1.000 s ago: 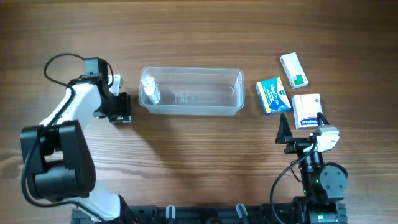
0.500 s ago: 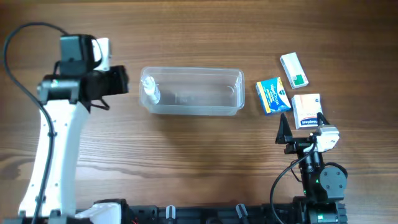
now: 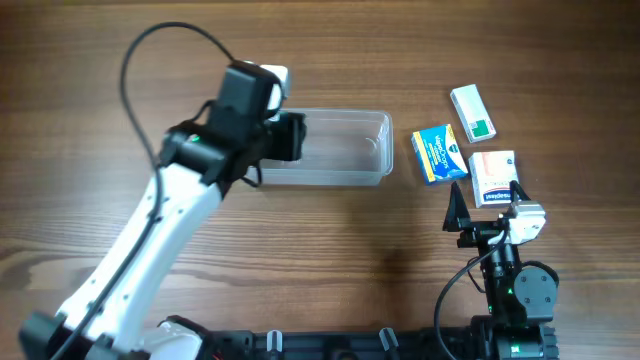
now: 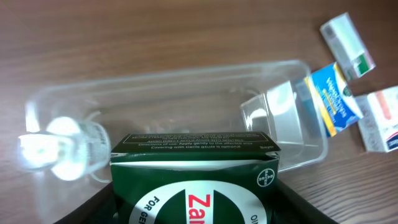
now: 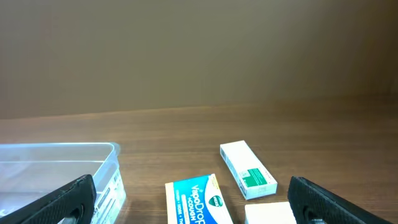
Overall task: Pack container
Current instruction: 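Carry Zam-Buk box with left gripper into container and release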
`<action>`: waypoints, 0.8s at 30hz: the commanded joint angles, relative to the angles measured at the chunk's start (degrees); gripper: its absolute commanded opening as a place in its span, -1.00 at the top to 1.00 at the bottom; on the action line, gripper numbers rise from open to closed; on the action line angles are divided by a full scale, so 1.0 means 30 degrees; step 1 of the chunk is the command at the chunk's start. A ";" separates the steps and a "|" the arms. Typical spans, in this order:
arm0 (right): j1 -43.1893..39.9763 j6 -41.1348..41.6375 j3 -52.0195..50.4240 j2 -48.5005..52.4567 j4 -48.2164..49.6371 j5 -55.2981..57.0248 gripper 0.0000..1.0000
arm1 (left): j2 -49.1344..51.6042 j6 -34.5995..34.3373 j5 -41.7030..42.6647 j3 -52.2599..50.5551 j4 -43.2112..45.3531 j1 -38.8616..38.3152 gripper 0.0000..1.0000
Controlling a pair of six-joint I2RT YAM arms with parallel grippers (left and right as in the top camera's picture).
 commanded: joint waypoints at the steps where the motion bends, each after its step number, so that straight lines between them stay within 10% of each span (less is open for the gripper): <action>1: -0.0117 -0.0131 -0.0029 -0.0015 0.0102 0.0124 -0.99 | 0.2186 -0.0743 -0.0933 0.0372 0.0583 -0.0699 -0.20; 24: -0.0117 -0.0124 -0.0029 -0.0015 0.0095 0.0124 -1.00 | 0.6455 -0.0670 -0.3286 0.0357 0.0860 0.0801 -0.19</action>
